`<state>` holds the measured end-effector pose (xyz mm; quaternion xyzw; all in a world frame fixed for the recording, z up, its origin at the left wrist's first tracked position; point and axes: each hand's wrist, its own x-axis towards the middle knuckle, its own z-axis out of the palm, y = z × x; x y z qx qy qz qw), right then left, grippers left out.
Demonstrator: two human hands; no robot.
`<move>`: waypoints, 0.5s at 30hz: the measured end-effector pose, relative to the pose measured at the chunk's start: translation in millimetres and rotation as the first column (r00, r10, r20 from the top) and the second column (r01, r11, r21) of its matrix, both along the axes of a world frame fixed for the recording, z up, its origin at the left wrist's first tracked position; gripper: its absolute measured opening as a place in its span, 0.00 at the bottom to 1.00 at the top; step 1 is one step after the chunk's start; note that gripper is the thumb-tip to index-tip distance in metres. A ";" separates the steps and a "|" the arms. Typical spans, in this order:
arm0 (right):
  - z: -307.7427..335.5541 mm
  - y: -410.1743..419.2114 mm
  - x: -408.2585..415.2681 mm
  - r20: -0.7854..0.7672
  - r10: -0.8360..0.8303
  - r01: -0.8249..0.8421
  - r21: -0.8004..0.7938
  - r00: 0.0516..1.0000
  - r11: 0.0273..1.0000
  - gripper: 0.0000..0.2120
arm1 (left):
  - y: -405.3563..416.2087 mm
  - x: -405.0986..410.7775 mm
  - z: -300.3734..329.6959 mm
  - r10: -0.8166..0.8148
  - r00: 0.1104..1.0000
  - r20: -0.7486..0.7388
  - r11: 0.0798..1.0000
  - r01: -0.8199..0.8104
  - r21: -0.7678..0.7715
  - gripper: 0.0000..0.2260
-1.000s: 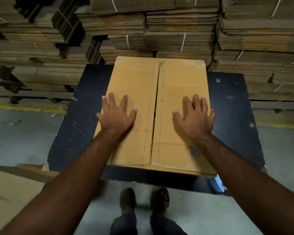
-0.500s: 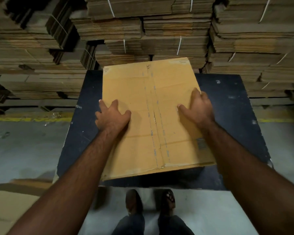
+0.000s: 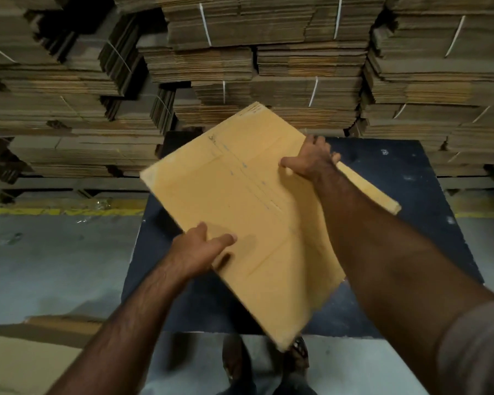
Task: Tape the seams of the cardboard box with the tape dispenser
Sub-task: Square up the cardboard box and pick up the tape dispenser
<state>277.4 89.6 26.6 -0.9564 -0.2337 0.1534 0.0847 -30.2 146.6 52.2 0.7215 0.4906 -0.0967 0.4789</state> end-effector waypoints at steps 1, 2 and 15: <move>-0.6 12.8 0.7 0.011 0.046 -0.046 -0.001 0.999 0.999 0.50 | -8.4 -5.4 3.1 -0.042 0.999 0.007 0.999 0.042 -0.031 0.36; -1.4 26.1 0.7 0.023 0.094 -0.095 0.001 0.995 0.996 0.49 | -17.5 -8.4 4.3 -0.094 0.995 0.009 0.993 0.095 -0.068 0.37; -29.0 -0.1 -130.8 0.057 0.379 -0.383 0.114 0.924 0.917 0.30 | 26.7 50.7 -26.0 -0.437 0.880 0.185 0.702 0.205 0.681 0.20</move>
